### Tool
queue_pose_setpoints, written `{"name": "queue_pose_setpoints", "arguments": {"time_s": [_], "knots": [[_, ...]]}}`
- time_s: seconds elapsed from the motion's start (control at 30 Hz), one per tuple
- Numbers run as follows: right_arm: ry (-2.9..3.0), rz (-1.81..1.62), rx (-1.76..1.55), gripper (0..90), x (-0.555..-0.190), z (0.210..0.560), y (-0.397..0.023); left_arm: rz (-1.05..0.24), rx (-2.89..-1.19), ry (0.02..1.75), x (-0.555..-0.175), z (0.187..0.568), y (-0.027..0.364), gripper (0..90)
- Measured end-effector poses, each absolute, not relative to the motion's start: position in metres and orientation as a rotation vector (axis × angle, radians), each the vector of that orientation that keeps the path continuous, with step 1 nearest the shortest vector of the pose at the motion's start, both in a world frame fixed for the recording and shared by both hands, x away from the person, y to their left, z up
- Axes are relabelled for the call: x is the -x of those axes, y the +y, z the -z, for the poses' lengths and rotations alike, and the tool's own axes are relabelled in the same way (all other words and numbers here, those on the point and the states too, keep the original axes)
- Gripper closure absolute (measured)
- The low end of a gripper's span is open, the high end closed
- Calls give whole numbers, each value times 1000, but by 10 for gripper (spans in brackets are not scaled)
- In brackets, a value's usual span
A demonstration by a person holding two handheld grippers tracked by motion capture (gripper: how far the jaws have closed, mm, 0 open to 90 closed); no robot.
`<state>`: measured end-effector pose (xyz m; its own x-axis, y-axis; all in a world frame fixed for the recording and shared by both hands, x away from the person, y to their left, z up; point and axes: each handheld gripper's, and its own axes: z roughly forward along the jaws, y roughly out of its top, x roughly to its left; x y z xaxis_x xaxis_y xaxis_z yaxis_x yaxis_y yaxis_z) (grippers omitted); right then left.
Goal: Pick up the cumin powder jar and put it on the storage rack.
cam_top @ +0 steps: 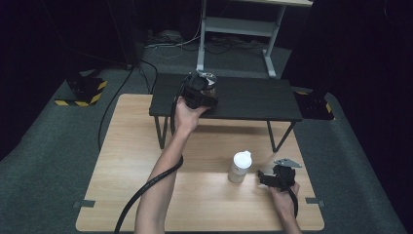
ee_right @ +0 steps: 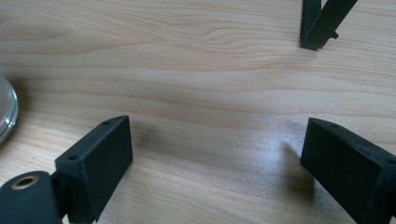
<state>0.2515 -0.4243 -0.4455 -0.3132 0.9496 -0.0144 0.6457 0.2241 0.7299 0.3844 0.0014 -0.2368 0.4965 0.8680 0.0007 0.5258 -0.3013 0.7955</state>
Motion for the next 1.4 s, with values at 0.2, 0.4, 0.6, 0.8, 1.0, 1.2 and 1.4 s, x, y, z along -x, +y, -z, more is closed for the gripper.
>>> {"name": "queue_pose_setpoints", "arguments": {"time_s": [0.2, 0.4, 0.6, 0.8, 1.0, 1.2, 1.4], "knots": [[2044, -874, -1461, 83, -252, 446, -424, -571, -1984, 1162, -386, 239, -1, 202], [2044, -874, -1465, 83, -252, 445, -424, -567, -1937, 1148, -379, 244, 7, 69], [2044, -874, -1462, 83, -252, 446, -424, -556, -1924, 1137, -374, 243, 12, 26], [2044, -874, -1462, 83, -252, 446, -424, -538, -1910, 1121, -365, 242, 18, 6], [2044, -874, -1462, 83, -252, 446, -424, -543, -1899, 1100, -349, 242, 25, 5], [2044, -874, -1463, 83, -252, 446, -424, -566, -1872, 1056, -324, 243, 36, 6], [2044, -874, -1463, 83, -252, 446, -424, -585, -1891, 1015, -300, 251, 45, 8]]}}
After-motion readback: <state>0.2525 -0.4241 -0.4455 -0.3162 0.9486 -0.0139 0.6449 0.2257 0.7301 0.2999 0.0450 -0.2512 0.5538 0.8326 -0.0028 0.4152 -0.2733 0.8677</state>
